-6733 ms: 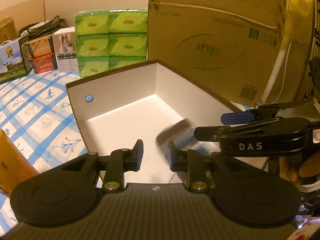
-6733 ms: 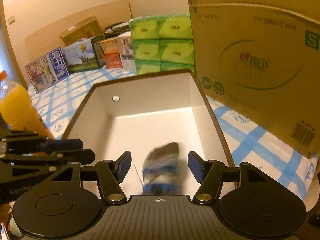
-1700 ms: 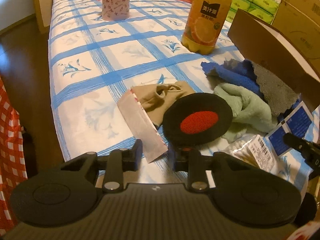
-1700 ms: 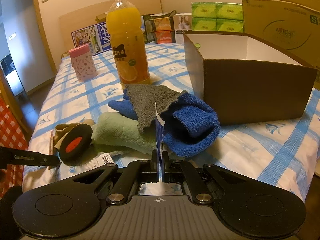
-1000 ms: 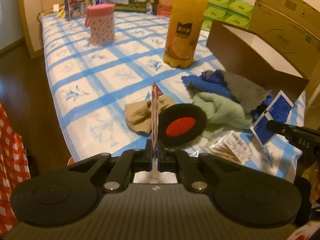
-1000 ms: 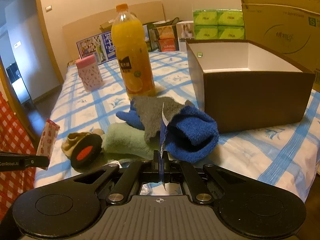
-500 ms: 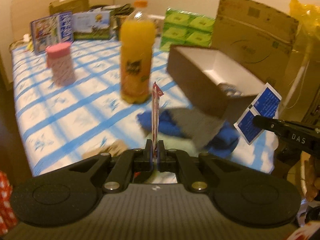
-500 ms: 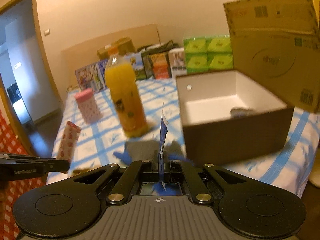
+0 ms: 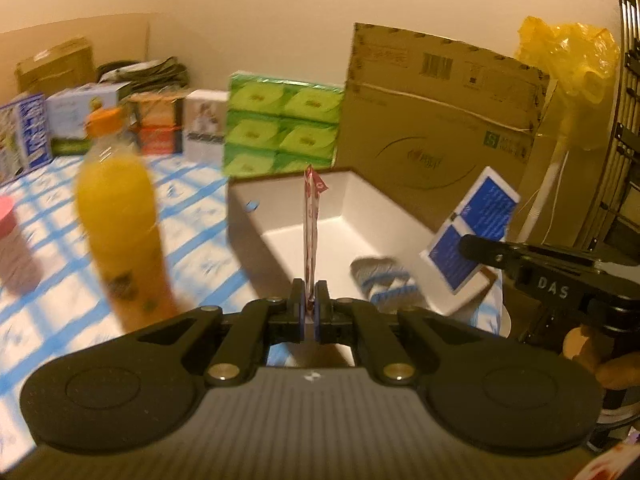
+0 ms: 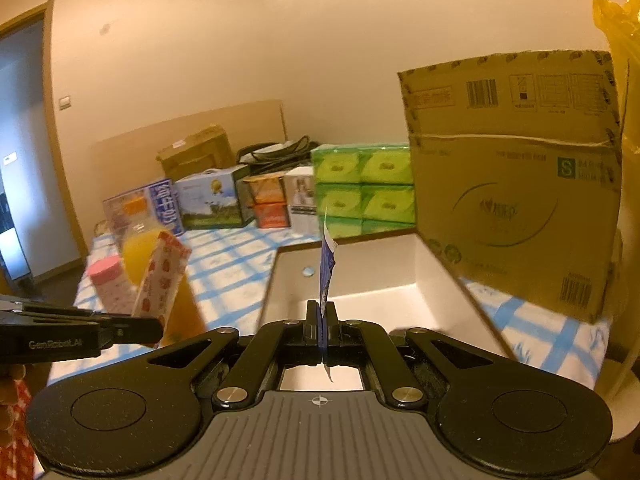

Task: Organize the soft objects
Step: 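Carry both items over the box and open both tools to drop them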

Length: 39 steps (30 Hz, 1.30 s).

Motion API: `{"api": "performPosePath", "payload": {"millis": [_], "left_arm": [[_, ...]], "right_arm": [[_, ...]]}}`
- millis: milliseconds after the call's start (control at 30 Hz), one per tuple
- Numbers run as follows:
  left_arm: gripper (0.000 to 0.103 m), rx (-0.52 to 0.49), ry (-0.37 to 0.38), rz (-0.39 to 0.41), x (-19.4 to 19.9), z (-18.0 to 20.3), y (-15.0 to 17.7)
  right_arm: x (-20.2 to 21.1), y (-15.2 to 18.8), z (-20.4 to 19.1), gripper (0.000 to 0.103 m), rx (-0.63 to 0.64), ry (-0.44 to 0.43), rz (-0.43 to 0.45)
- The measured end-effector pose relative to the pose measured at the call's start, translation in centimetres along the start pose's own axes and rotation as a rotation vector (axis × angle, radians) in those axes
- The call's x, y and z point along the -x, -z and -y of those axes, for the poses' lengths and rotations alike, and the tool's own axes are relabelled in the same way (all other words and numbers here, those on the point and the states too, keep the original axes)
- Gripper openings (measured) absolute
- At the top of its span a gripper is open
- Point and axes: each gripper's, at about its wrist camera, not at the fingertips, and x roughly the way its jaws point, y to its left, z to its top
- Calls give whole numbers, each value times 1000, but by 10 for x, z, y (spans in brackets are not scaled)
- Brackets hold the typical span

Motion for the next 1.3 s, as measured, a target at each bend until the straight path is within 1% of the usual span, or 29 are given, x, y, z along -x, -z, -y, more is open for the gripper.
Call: {"api": "performPosePath", "payload": {"millis": [100, 267, 367, 600, 667, 733, 800, 833, 867, 900, 933, 967, 1067, 1200, 1300], "left_arm": [[3, -36, 2, 2, -30, 9, -19], [3, -40, 17, -47, -85, 15, -44], [3, -41, 9, -77, -114, 13, -51], [4, -36, 1, -154, -171, 1, -59], [8, -19, 3, -178, -185, -4, -61], [12, -32, 0, -184, -195, -7, -63], [14, -54, -17, -189, -201, -7, -62], [17, -60, -15, -194, -203, -7, -62], [18, -61, -15, -198, -204, -8, -61], [19, -62, -18, -201, -204, -7, -61], [19, -65, -16, -201, -204, -8, -60], [19, -65, -17, -201, -202, -8, -59], [24, -63, -9, -205, -197, -8, -56], [25, -58, 10, -204, -186, -7, -53], [30, -54, 20, -198, -173, -4, -50]], "right_arm": [[-25, -15, 18, 0, 3, 1, -15], [-73, -33, 42, 0, 29, -3, -62], [-103, -39, 54, 0, 25, -18, -99], [-161, -46, 82, 0, -48, -36, -173], [-172, -47, 88, 1, -73, -24, -182], [-184, -50, 94, 1, -117, -27, -194], [-193, -51, 102, 4, -163, -34, -207], [-196, -52, 104, 10, -177, -35, -209], [-199, -53, 106, 23, -185, -31, -213], [-200, -53, 108, 30, -190, -25, -217], [-201, -54, 108, 41, -193, -21, -219], [-200, -54, 109, 43, -191, -23, -217], [-194, -52, 108, 44, -178, -17, -214], [-182, -45, 108, 44, -191, -11, -232], [-170, -40, 105, 45, -184, -6, -240]]}}
